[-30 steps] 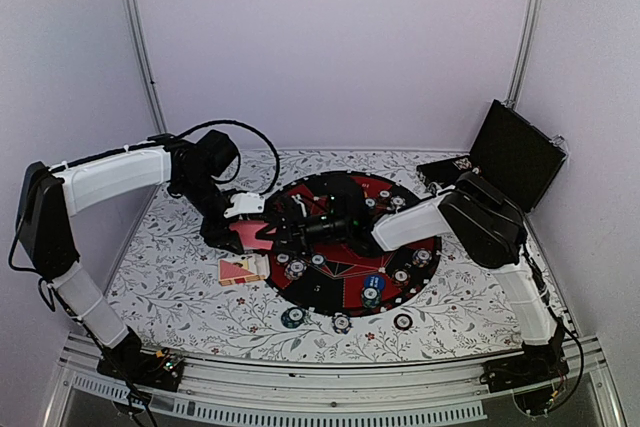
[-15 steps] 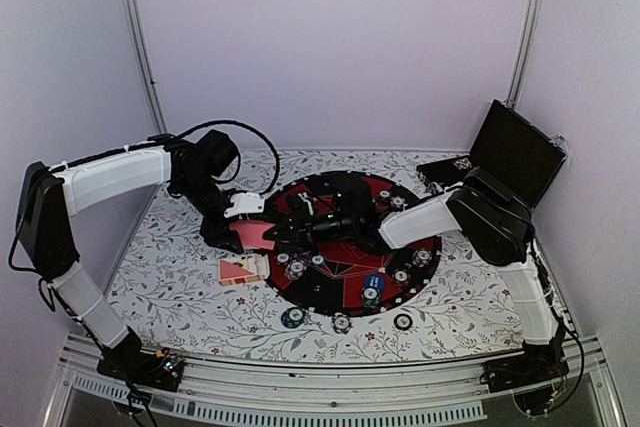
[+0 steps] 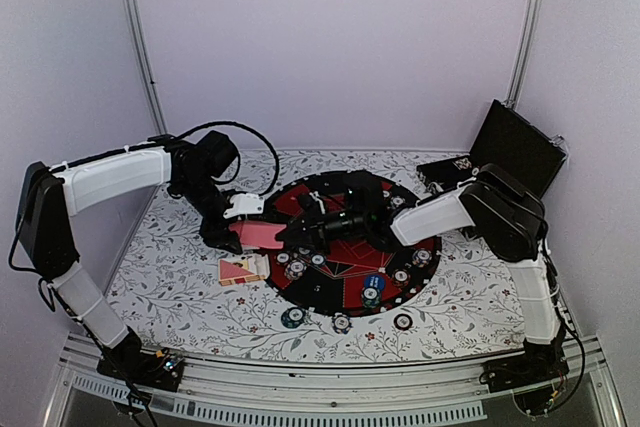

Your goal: Distribute texas hold em gaming equipment

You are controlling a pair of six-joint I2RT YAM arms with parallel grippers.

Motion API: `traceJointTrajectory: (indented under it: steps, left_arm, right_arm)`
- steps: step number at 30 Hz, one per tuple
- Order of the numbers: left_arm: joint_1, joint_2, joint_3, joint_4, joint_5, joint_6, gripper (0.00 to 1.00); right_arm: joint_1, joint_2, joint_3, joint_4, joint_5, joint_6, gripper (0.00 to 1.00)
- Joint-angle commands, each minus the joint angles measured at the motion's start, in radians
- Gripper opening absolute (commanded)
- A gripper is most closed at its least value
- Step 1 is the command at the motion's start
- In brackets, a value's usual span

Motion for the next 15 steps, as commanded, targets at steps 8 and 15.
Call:
traceJointTrajectory:
  steps: [8,15]
  left_arm:
    - [0.016,-0.010,-0.016,-0.013,-0.008,-0.004,0.34]
    - [0.016,-0.013,-0.017,-0.025,-0.006,-0.011,0.33]
  right_arm:
    - [-0.134,-0.154,-0.143,-0.059,-0.026,-0.075,0.00]
    - [-0.211,-0.103,-0.015,-0.211,-0.031,-0.161,0.00]
